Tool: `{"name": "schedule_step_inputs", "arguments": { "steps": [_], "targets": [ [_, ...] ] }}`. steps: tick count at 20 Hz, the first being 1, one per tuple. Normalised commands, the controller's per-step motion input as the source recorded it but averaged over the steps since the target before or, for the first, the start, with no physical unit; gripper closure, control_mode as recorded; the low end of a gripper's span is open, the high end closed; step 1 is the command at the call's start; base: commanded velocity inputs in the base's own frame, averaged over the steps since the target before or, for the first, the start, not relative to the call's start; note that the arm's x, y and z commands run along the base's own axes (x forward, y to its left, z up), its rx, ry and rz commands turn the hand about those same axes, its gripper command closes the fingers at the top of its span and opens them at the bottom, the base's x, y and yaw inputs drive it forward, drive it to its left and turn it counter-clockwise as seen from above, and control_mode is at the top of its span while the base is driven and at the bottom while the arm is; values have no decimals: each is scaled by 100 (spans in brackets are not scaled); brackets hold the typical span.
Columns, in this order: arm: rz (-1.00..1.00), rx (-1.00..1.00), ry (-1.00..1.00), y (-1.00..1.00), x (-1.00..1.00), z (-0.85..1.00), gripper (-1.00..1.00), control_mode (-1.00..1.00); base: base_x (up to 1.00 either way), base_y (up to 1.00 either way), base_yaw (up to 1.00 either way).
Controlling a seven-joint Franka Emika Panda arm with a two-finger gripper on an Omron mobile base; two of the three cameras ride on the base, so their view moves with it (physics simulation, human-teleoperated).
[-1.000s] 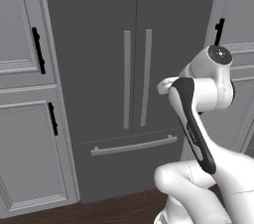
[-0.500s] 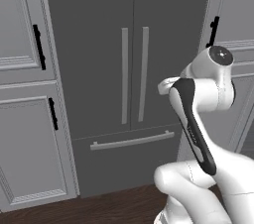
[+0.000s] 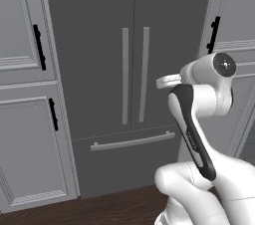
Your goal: Grab a lemon wedge from the fridge and one ice cube from the ice bowl, and put them in the glass of lemonade.
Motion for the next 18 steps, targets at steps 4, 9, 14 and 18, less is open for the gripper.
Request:
{"name": "schedule_step_inputs", "arguments": {
  "steps": [4, 9, 14, 18],
  "targets": [
    [0, 0, 11, 0, 75, 28, -100, -100, 0, 0, 0],
    [0, 0, 10, -7, 39, 23, -100, -100, 0, 0, 0],
    [-2, 0, 0, -1, 8, 1, -100, -100, 0, 0, 0],
    [-10, 0, 0, 0, 31, 0, -100, -100, 0, 0, 0]
  ]
}}
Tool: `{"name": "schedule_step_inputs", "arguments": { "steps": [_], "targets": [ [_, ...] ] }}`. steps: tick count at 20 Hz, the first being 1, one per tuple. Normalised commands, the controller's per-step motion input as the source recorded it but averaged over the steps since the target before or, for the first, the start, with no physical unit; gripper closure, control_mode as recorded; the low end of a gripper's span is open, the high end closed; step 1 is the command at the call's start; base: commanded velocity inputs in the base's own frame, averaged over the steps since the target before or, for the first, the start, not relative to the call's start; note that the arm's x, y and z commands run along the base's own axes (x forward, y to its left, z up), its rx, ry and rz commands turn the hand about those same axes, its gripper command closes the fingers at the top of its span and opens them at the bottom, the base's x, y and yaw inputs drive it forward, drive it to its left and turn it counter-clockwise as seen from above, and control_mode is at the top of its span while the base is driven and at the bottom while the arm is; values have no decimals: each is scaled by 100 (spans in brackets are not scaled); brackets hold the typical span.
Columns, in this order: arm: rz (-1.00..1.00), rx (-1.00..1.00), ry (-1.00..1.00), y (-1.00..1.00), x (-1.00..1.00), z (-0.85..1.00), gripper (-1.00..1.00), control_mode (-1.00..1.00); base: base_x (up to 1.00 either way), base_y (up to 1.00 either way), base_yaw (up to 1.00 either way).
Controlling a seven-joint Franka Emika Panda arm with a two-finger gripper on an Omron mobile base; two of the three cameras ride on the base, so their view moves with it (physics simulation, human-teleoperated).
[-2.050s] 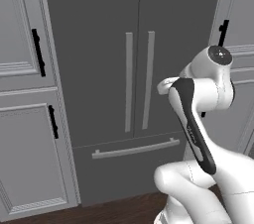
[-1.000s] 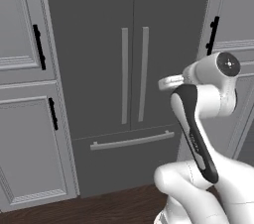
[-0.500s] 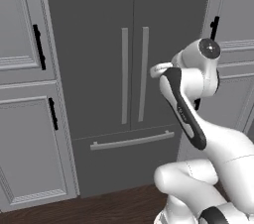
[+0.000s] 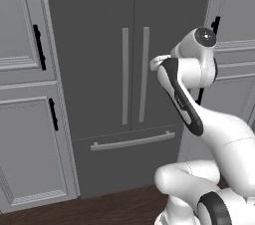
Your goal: Grab a lemon wedge from the fridge and one ice cube from the ice bowl, and put them in the glass of lemonade.
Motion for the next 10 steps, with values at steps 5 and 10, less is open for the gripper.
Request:
{"name": "schedule_step_inputs", "arguments": {
  "steps": [5, 10],
  "targets": [
    [-7, 0, 0, -5, 35, -1, -100, -100, 0, 0, 0],
    [0, 0, -6, -11, 31, -22, -100, -100, 0, 0, 0]
  ]
}}
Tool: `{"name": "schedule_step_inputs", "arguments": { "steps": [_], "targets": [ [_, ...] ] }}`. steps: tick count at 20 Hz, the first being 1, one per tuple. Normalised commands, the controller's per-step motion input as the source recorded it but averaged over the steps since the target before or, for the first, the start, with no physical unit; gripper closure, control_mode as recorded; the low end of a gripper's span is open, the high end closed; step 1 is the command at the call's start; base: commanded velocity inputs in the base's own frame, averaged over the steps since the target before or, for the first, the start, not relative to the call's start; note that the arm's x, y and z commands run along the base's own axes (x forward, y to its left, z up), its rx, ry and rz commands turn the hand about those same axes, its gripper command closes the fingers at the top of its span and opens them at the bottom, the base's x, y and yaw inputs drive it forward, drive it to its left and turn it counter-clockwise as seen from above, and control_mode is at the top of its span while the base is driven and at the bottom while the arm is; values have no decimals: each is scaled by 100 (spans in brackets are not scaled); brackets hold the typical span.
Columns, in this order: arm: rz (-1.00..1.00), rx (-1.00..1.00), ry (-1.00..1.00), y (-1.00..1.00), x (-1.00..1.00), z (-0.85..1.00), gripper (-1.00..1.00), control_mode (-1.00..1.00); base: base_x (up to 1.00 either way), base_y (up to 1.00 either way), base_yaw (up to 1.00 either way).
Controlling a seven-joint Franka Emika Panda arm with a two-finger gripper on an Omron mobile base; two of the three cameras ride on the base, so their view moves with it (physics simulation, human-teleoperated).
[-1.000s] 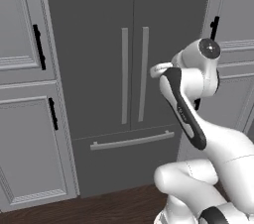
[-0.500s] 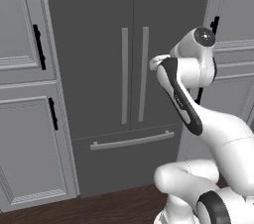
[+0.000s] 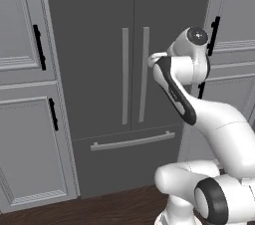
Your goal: Grab a lemon wedge from the fridge and one ice cube from the ice bowl, and put them in the glass of lemonade.
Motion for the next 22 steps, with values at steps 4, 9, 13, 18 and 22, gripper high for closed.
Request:
{"name": "schedule_step_inputs", "arguments": {
  "steps": [4, 9, 13, 18, 22],
  "targets": [
    [0, 0, -7, -1, 71, -43, -100, -100, 0, 0, 0],
    [0, 0, 0, 0, 98, -44, -100, -100, 0, 0, 0],
    [5, 0, 9, 0, 61, -1, -100, -100, 0, 0, 0],
    [2, -1, 19, 6, 32, 16, -100, -100, 0, 0, 0],
    [0, -1, 14, 11, 37, -6, -100, -100, 0, 0, 0]
  ]
}}
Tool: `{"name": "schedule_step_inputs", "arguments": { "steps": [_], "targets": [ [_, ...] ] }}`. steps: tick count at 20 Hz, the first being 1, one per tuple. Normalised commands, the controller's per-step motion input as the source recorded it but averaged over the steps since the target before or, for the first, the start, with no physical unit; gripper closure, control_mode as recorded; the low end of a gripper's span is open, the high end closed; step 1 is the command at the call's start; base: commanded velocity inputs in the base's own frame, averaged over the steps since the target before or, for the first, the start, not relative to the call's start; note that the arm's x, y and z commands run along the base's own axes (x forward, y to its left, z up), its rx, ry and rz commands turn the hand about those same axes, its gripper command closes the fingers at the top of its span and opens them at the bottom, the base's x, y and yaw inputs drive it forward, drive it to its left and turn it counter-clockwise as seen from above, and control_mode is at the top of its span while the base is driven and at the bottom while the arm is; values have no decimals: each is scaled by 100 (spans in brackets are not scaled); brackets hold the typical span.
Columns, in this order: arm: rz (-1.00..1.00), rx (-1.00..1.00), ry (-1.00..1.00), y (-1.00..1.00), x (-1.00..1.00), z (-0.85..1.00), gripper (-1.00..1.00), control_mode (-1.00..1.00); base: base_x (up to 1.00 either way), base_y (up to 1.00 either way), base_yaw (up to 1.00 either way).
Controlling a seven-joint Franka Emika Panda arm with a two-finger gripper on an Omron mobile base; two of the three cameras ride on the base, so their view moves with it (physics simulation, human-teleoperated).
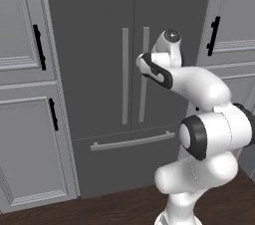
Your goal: Grab a lemon wedge from the fridge and one ice cube from the ice bowl, and put them in the glass of lemonade.
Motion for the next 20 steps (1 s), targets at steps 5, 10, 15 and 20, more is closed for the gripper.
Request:
{"name": "schedule_step_inputs", "arguments": {
  "steps": [5, 10, 15, 20],
  "targets": [
    [0, 0, 0, 5, 30, -39, -100, -100, 0, 0, 0],
    [0, 0, -3, 3, 41, -39, -100, -100, 0, 0, 0],
    [0, 0, 0, 0, 29, 3, -100, -100, 0, 0, 0],
    [0, 0, 1, 0, 40, 13, -100, -100, 0, 0, 0]
  ]
}}
